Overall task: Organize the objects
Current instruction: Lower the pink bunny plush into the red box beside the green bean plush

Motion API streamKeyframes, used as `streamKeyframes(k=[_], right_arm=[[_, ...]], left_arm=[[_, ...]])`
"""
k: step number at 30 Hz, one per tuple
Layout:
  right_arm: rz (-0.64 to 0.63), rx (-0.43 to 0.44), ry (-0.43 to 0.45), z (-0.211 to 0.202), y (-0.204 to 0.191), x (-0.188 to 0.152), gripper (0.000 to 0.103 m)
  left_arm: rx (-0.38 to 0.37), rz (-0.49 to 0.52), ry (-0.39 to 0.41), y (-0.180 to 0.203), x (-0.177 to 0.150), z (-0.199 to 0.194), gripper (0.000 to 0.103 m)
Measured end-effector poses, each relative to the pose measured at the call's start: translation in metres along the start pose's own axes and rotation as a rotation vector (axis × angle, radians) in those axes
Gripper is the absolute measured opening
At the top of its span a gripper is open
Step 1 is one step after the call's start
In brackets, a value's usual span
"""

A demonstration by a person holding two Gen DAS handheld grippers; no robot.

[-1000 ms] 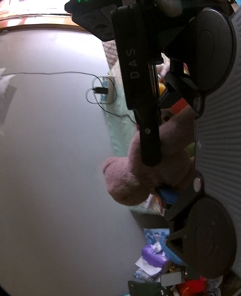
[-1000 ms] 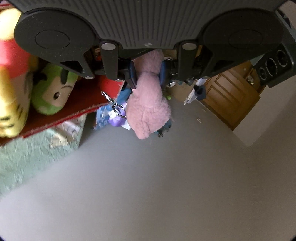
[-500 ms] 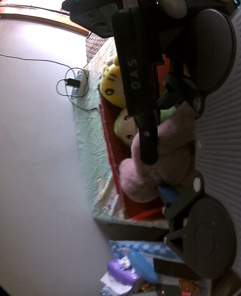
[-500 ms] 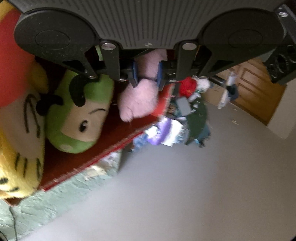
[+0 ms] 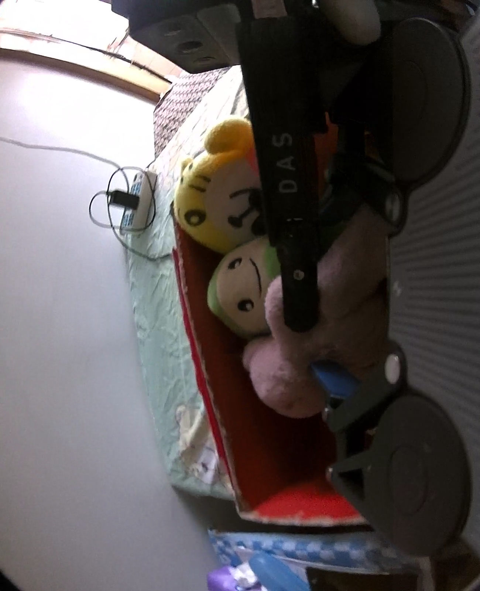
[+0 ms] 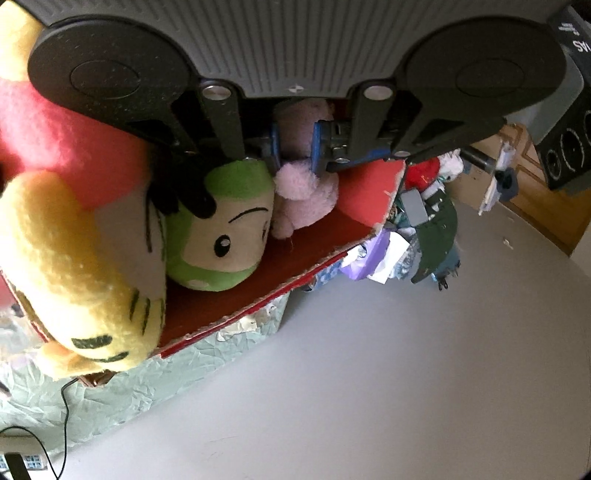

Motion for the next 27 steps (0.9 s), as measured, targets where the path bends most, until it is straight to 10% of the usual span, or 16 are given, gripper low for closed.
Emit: streamKeyframes(k=[27], right_arm=[[0.017, 0.033, -0.056, -0.001, 0.001, -0.006, 0.021]], left_arm=[[0.025, -0.017, -0.105, -0.016, -0.007, 0.014, 0.102]])
Point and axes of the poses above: each gripper's, at about its wrist camera, not at the fingertips, and z roughly the way its jaws point, y to its right, x to its top, the point moved 5 cm from there along z, roughly the way its jaws point, and after that the axes turned 5 degrees about z, right-handed, at the moved point
